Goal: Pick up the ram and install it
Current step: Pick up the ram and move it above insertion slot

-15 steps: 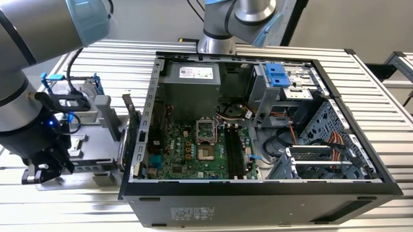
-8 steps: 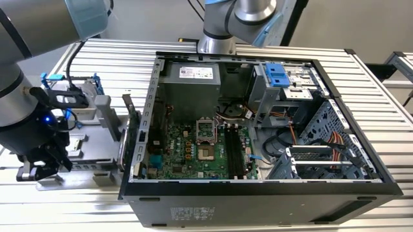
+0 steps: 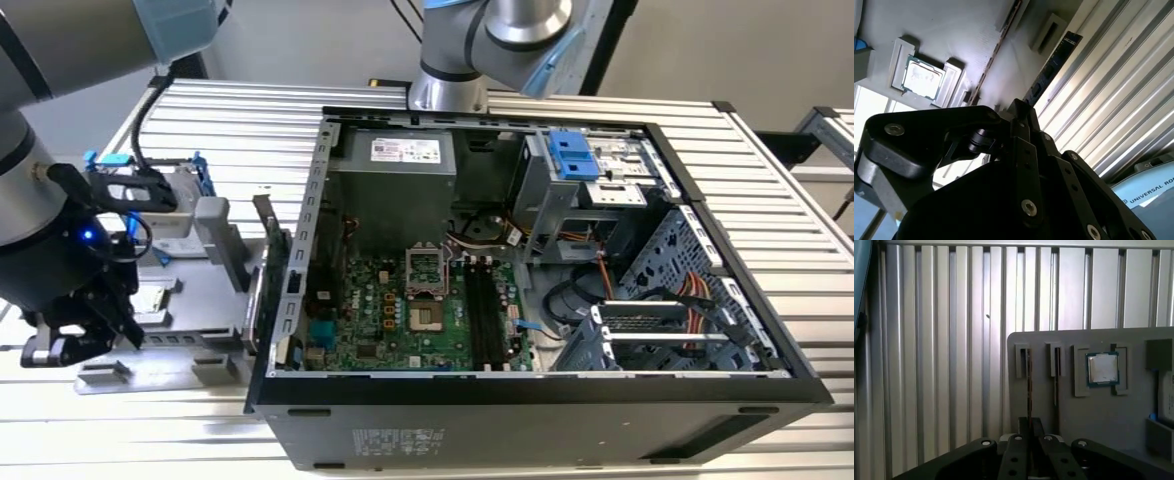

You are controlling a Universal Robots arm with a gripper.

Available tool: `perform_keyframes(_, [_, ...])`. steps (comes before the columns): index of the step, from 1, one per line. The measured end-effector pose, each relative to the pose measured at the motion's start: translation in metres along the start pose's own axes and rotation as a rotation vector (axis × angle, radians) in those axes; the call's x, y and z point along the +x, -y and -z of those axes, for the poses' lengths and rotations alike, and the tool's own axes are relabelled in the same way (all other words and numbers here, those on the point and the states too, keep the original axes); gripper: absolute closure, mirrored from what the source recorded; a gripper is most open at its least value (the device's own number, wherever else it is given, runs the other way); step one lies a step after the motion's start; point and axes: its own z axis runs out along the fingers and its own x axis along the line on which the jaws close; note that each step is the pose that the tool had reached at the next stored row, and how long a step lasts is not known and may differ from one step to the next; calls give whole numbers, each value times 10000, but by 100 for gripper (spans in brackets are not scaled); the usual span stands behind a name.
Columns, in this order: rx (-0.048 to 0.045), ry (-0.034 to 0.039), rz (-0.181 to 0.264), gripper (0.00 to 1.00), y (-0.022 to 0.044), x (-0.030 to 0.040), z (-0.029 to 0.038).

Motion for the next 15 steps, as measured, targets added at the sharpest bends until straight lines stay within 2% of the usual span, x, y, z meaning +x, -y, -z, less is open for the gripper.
perform_keyframes(15, [0,1,-16,100,-2,-1,181])
